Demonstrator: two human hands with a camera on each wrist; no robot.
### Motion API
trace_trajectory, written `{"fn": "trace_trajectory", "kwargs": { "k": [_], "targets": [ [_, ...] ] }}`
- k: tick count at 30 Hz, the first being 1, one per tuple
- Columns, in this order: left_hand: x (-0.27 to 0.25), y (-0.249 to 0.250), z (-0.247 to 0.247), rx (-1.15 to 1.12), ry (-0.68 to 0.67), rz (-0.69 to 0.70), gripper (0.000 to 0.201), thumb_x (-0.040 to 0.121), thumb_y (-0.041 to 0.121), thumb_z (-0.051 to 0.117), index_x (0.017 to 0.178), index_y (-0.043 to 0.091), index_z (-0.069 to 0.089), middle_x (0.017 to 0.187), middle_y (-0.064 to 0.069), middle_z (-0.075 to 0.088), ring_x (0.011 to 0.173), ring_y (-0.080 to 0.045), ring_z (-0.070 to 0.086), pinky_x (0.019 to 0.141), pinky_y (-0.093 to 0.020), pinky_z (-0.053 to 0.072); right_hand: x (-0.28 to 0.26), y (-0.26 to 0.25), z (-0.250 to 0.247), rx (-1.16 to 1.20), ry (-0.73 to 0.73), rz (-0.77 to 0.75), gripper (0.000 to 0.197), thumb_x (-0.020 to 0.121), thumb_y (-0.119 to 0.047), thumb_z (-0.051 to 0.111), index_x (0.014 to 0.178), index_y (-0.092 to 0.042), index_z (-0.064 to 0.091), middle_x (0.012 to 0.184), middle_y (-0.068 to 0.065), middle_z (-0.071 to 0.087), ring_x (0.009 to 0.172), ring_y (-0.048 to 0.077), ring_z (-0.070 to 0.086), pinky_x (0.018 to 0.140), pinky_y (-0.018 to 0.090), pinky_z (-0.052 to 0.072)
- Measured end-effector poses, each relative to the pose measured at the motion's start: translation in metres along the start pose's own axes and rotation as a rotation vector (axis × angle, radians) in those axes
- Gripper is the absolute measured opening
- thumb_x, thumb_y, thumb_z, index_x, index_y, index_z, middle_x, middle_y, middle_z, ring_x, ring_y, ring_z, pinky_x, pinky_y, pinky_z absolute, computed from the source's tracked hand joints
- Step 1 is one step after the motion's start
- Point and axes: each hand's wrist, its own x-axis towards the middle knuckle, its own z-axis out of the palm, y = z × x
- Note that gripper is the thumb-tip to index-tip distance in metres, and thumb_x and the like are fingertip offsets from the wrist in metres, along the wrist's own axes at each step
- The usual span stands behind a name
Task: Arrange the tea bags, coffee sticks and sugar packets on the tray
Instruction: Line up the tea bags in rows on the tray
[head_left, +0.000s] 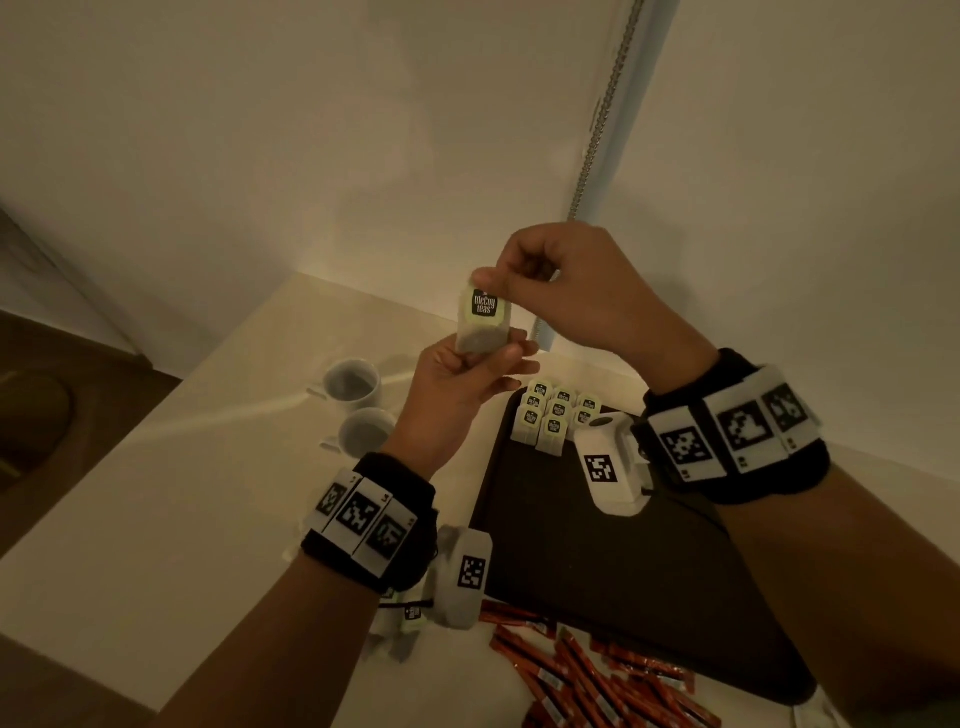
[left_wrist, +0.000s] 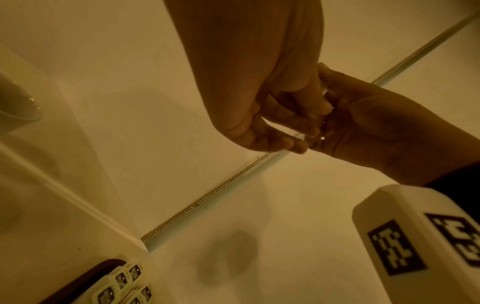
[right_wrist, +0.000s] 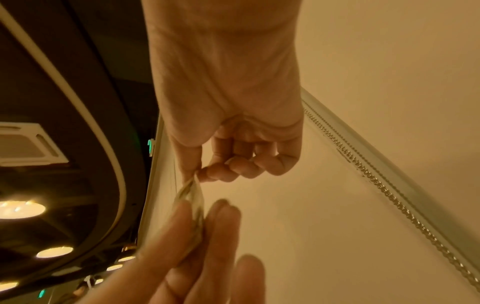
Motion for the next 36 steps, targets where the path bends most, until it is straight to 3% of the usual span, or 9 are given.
{"fn": "trace_trajectory", "kwargs": {
  "k": [3,10,16,21,26,28,31,34,36],
  "targets": [
    [-0.002,-0.002,0.003,-0.008,-0.041,-0.053,0.018,0.085,0.018,0.064,0.103,0.017,0.066,0.095,0.001,0.074,0.083,-0.014,0.070,0.068,-0.021,0.052,-0.002,0.000,0.002,-0.080,0.008,-0.025,0.030,0.085,-0.035,0.067,0.070,-0.010,0.067,0.055,-0.005,0.058,0.050,0.007,0.054,0.051,0.014,0.040],
    [-0.004,-0.009,-0.001,-0.146,0.079,-0.097,0.016,0.079,0.019,0.058,0.091,0.013,0.066,0.083,0.002,0.071,0.074,-0.010,0.067,0.064,-0.019,0.051,0.001,-0.001,-0.006,-0.222,-0.009,-0.028,0.029,0.085,-0.032,0.066,0.061,-0.015,0.064,0.044,-0.012,0.044,0.045,-0.002,0.048,0.050,0.008,0.034],
    [-0.007,-0.015,-0.003,-0.118,0.031,-0.144,0.016,0.079,0.018,0.059,0.080,0.025,0.073,0.084,0.005,0.071,0.076,-0.008,0.066,0.064,-0.019,0.050,0.000,0.011,-0.004,-0.278,-0.063,-0.016,0.024,0.084,-0.035,0.066,0.072,-0.014,0.069,0.060,-0.006,0.061,0.052,0.003,0.052,0.055,0.014,0.039],
    [-0.004,-0.015,-0.002,-0.077,0.000,-0.119,0.026,0.081,0.018,0.057,0.106,0.014,0.060,0.093,0.002,0.072,0.089,-0.013,0.068,0.073,-0.022,0.052,-0.006,0.018,-0.004,-0.174,-0.147,0.008,0.022,0.082,-0.034,0.071,0.075,-0.013,0.071,0.062,-0.005,0.064,0.054,0.000,0.055,0.055,0.009,0.040],
    [0.000,-0.018,0.000,-0.003,0.048,-0.040,0.019,0.080,0.016,0.061,0.098,0.012,0.066,0.084,0.001,0.072,0.082,-0.013,0.067,0.075,-0.023,0.053,-0.013,0.026,-0.003,-0.038,-0.069,0.046,0.015,0.076,-0.031,0.076,0.077,-0.016,0.074,0.067,0.003,0.069,0.061,0.017,0.061,0.057,0.024,0.048],
    [-0.002,-0.022,0.000,0.070,0.047,-0.045,0.014,0.081,0.016,0.063,0.094,0.015,0.068,0.084,0.001,0.073,0.082,-0.013,0.067,0.072,-0.020,0.052,-0.016,0.032,-0.004,0.038,-0.034,0.059,0.012,0.075,-0.028,0.077,0.077,-0.016,0.074,0.067,0.003,0.069,0.057,0.013,0.061,0.050,0.018,0.048],
    [-0.002,-0.027,0.002,0.141,0.063,-0.063,0.014,0.084,0.012,0.063,0.096,0.013,0.067,0.084,0.000,0.073,0.082,-0.013,0.068,0.071,-0.020,0.051,-0.022,0.041,-0.003,0.161,-0.024,0.083,0.008,0.076,-0.022,0.076,0.077,-0.014,0.073,0.064,0.003,0.068,0.053,0.008,0.061,0.051,0.015,0.048],
    [-0.002,-0.028,0.000,0.199,0.078,-0.101,0.029,0.081,0.011,0.067,0.109,0.019,0.063,0.099,0.002,0.073,0.091,-0.015,0.069,0.073,-0.022,0.053,-0.029,0.059,-0.003,0.245,0.017,0.144,0.004,0.078,-0.016,0.074,0.080,-0.012,0.072,0.062,-0.003,0.067,0.053,0.006,0.061,0.054,0.017,0.052],
    [-0.007,-0.029,-0.010,0.293,0.099,-0.129,0.028,0.085,0.010,0.066,0.110,0.021,0.062,0.107,0.003,0.071,0.099,-0.019,0.068,0.075,-0.022,0.053,-0.037,0.080,-0.003,0.258,0.031,0.205,0.006,0.080,-0.012,0.072,0.080,-0.018,0.070,0.063,-0.008,0.067,0.056,0.005,0.063,0.058,0.017,0.053]
  ]
}}
